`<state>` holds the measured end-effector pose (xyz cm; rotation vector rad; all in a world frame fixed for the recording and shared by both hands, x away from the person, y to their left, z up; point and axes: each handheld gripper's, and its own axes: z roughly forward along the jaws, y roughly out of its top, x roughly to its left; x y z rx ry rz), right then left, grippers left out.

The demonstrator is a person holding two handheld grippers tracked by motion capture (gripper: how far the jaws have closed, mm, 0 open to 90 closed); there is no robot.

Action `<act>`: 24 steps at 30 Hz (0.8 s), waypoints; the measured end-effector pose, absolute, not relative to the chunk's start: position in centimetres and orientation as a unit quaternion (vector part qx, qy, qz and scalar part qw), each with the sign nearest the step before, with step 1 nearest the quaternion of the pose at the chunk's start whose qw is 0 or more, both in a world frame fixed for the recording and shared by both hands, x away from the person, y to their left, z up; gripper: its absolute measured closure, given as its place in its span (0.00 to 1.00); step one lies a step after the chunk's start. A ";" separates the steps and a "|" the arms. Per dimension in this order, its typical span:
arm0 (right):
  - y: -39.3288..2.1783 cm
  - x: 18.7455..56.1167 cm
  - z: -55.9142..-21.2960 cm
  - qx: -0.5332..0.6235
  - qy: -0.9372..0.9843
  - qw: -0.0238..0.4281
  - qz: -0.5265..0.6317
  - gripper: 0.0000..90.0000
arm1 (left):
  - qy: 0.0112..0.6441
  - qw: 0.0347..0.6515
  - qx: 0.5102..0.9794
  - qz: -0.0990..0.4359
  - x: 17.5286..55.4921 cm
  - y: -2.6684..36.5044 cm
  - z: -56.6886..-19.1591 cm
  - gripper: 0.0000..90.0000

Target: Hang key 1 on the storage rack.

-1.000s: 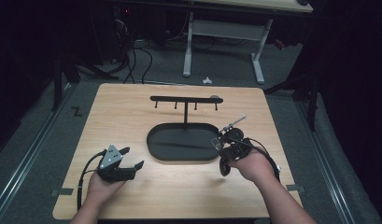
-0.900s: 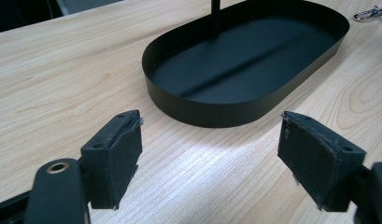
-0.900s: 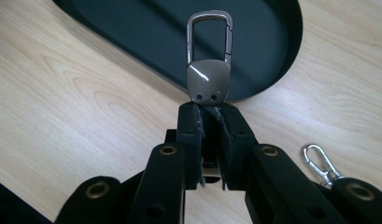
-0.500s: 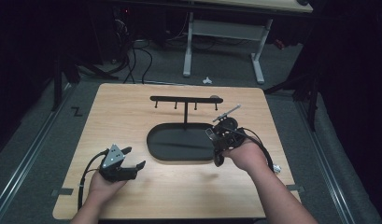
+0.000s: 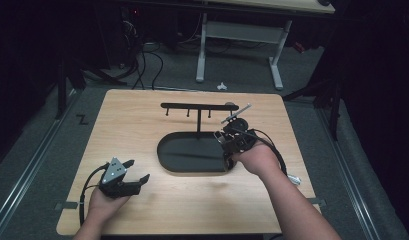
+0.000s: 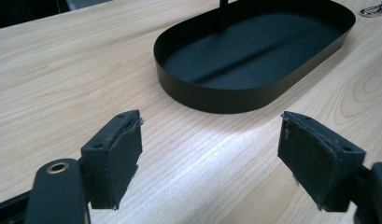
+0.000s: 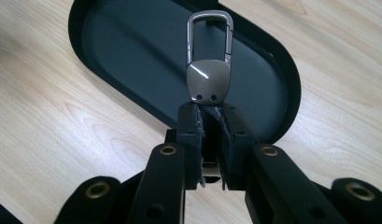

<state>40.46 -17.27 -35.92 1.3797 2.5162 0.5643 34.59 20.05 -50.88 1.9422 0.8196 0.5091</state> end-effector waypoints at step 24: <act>-16.7 42.0 -33.7 0.467 0.849 0.120 0.213 0.90 | 0.342 0.457 0.794 0.208 33.6 21.3 -51.0 0.25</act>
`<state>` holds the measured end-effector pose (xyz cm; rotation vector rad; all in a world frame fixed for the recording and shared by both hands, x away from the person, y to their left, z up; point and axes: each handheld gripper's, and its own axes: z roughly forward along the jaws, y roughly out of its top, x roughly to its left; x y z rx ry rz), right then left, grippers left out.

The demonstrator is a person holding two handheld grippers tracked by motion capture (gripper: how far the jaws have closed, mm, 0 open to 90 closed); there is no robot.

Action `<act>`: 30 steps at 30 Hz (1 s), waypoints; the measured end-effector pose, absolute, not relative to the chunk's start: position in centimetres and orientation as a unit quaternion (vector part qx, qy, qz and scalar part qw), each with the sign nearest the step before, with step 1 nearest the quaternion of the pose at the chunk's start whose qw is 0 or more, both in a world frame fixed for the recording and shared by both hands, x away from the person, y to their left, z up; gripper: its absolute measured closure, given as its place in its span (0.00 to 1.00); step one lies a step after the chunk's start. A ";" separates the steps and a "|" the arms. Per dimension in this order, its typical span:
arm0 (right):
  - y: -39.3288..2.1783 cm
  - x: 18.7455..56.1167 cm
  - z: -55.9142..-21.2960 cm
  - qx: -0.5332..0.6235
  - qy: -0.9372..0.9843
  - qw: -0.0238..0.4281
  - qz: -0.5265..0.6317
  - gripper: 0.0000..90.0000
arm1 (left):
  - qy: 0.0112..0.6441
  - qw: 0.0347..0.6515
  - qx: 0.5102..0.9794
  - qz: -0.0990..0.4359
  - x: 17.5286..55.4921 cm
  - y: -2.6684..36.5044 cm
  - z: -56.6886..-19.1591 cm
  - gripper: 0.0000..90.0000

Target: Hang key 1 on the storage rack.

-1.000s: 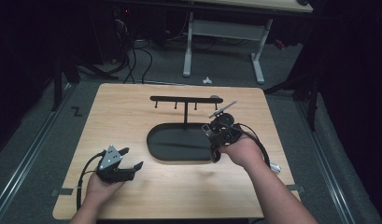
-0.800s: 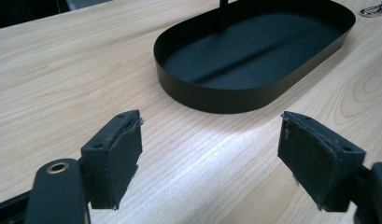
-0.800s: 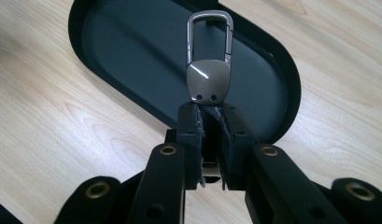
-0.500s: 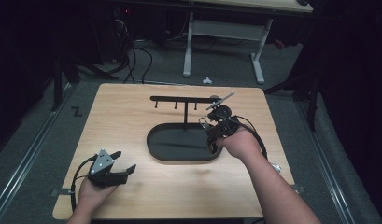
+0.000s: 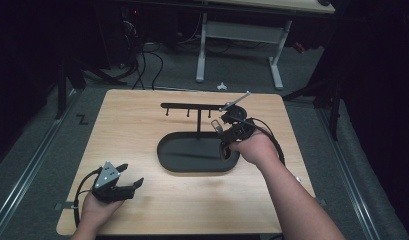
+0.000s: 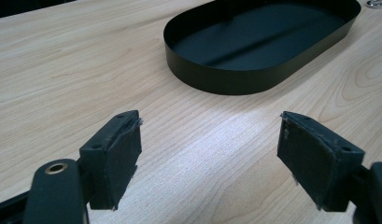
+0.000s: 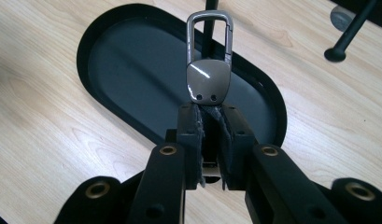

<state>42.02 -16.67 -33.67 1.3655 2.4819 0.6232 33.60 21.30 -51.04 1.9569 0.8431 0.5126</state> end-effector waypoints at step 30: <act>-14.9 44.6 -34.2 0.475 0.844 0.126 0.213 0.90 | 0.339 0.457 0.799 0.197 33.6 21.3 -51.1 0.25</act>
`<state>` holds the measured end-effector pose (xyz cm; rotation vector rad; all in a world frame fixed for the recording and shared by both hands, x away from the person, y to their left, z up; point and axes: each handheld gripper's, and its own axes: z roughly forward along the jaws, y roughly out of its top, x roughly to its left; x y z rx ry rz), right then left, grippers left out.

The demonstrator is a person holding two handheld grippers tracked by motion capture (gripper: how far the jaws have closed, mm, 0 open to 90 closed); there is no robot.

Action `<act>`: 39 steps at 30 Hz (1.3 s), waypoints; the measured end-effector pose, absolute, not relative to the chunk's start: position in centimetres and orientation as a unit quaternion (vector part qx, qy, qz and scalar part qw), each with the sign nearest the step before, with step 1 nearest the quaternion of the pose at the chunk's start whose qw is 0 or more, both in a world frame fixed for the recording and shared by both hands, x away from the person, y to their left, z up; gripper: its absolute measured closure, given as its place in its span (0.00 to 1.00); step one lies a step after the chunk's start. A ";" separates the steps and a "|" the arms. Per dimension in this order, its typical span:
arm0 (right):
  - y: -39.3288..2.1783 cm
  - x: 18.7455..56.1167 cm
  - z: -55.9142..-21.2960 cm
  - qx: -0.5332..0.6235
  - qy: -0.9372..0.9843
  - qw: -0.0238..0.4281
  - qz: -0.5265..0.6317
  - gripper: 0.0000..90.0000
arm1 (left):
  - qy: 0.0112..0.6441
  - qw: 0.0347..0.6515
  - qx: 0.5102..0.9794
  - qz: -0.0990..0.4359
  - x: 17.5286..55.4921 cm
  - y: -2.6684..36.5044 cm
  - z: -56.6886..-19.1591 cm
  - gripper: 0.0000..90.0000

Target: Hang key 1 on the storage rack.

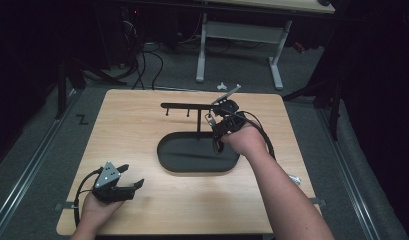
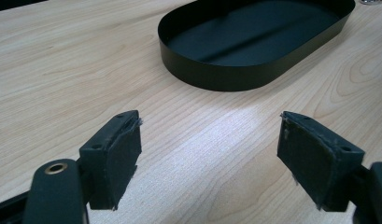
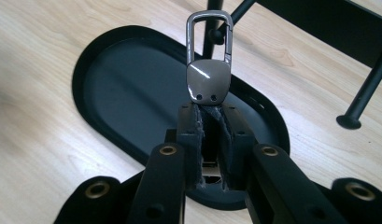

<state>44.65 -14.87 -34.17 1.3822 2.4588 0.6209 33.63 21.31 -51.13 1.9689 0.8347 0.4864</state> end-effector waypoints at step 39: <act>-15.8 42.6 -38.4 0.497 0.821 0.124 0.253 0.70 | 0.327 0.448 0.812 0.182 33.8 20.5 -51.4 0.25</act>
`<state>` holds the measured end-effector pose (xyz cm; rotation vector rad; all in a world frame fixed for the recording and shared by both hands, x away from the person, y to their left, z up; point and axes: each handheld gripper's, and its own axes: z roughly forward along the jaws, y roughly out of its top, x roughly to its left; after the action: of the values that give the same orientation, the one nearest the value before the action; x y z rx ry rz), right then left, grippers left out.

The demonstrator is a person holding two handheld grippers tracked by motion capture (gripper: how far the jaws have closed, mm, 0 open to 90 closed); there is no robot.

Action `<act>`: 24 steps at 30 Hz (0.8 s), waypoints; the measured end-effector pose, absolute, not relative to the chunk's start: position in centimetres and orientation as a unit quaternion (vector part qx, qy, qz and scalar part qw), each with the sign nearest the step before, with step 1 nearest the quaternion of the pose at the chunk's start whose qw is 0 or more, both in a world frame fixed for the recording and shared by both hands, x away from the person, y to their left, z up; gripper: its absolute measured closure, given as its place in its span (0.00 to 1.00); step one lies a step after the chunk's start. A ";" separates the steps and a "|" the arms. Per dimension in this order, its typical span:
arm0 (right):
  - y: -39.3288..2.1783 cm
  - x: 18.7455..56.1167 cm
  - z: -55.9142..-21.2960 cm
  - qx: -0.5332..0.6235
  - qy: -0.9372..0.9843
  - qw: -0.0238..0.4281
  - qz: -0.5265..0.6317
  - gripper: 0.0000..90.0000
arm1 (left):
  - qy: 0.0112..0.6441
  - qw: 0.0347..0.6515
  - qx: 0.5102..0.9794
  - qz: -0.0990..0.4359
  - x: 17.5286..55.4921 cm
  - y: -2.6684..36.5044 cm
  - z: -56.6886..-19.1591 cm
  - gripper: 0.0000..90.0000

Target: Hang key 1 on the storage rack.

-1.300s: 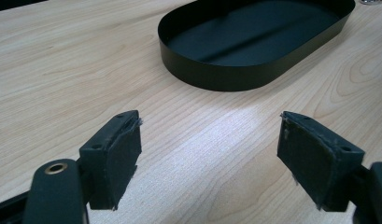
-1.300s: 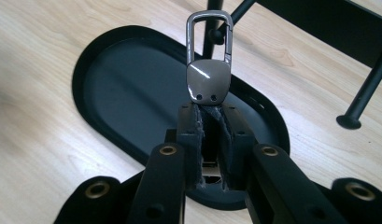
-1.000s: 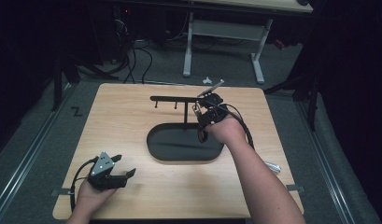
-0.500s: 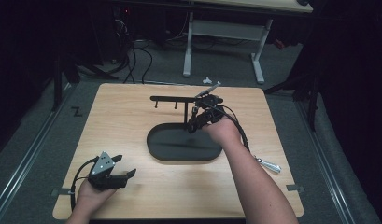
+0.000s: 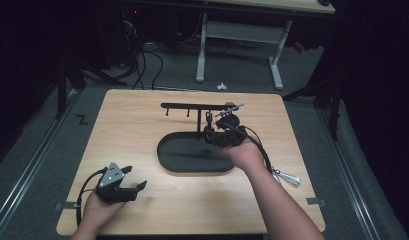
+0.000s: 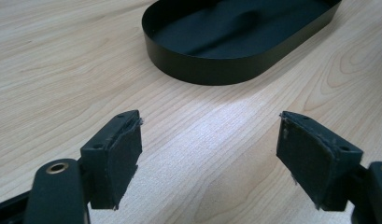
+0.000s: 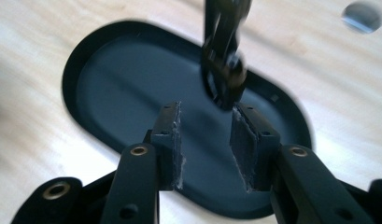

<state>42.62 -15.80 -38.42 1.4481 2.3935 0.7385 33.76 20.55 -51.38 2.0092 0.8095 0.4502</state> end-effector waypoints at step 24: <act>-20.7 33.2 -48.1 0.484 0.797 0.162 0.322 0.63 | 0.332 0.449 0.811 0.175 33.9 20.3 -51.3 0.27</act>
<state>33.19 -20.72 -48.12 1.3827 2.2763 0.9179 33.88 20.26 -51.33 2.0058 0.8222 0.4341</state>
